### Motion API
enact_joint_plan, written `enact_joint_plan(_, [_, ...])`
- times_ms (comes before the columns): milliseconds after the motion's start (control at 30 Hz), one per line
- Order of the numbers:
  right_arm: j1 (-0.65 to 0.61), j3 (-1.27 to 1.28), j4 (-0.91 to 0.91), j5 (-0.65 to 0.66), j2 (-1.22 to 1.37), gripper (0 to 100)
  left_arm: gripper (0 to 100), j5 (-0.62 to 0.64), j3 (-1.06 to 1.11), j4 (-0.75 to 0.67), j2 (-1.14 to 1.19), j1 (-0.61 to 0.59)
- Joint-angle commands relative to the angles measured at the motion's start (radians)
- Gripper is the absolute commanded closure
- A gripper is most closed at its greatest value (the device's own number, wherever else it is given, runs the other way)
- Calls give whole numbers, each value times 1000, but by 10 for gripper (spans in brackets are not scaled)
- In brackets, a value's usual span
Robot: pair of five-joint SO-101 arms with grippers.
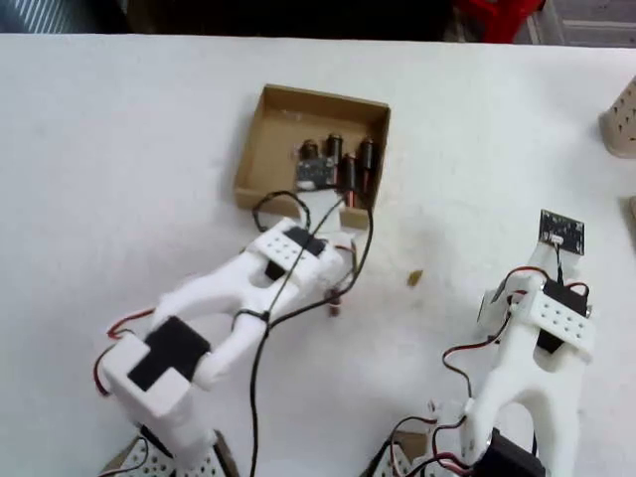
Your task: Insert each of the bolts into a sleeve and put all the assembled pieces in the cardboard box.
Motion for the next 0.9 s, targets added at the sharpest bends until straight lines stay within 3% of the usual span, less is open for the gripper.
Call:
enact_joint_plan(0, [-48,-2,-10,2,-1,981,978,-167,41,11,-136,-87])
enact_joint_plan(200, [-153,0,-5,-2,-12,981,978,-358,127,5,-248,-213])
enact_joint_plan(333, [-286,-2,-4,-155,-12,981,978,-433,166,-9,-288,-288])
enact_joint_plan(433, [-375,-12,-12,-239,-12,981,978,-450,212,-92,-297,-358])
enact_joint_plan(600, [-522,-58,-12,-245,-12,981,978,-450,275,-219,-300,-455])
enact_joint_plan(867, [-811,-126,-74,-247,-12,981,978,-450,279,-232,-300,-538])
